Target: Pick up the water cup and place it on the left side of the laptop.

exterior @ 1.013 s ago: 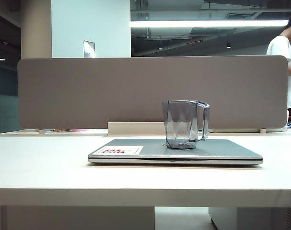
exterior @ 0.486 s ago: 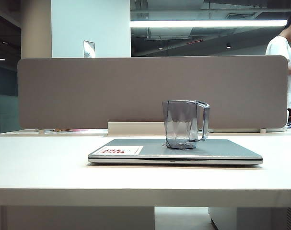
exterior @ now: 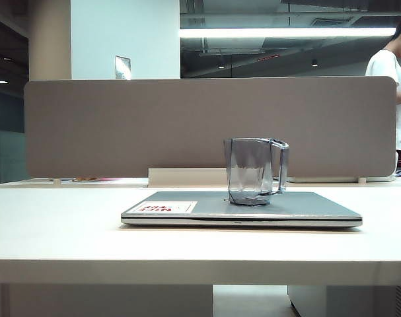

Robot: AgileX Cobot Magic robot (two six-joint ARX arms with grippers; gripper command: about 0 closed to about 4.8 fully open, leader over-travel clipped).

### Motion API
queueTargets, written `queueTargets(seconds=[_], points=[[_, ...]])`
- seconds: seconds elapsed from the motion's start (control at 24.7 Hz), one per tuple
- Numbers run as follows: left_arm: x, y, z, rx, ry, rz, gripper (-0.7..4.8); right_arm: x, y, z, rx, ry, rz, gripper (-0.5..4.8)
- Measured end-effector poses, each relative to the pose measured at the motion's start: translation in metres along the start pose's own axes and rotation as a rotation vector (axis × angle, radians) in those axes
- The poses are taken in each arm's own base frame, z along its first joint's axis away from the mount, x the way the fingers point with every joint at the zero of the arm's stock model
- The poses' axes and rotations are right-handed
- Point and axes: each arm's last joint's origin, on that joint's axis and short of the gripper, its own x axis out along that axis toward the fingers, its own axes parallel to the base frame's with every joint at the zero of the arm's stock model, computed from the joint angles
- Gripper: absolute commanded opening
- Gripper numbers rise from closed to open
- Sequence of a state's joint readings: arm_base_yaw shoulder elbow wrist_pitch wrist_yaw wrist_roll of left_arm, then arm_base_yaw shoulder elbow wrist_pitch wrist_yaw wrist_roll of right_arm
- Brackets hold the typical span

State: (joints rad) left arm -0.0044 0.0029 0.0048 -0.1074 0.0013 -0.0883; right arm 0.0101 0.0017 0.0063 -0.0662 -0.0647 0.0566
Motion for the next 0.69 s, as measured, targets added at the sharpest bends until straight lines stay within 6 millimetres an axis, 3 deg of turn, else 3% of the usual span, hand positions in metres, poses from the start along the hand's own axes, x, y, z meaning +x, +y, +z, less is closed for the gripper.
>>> queueTargets(seconds=[0.16, 0.45, 0.69], points=[[0.0, -0.002, 0.001, -0.025, -0.003, -0.058, -0.06, 0.0, 0.001, 0.0, 0.009, 0.001, 0.046, -0.05], [0.0, -0.005, 0.004, -0.031, -0.028, -0.15, -0.06, -0.008, 0.004, 0.031, 0.04, -0.094, 0.055, -0.05], [0.0, -0.005, 0.004, -0.037, -0.027, -0.153, -0.06, -0.011, 0.005, 0.041, 0.039, -0.108, 0.059, -0.02]])
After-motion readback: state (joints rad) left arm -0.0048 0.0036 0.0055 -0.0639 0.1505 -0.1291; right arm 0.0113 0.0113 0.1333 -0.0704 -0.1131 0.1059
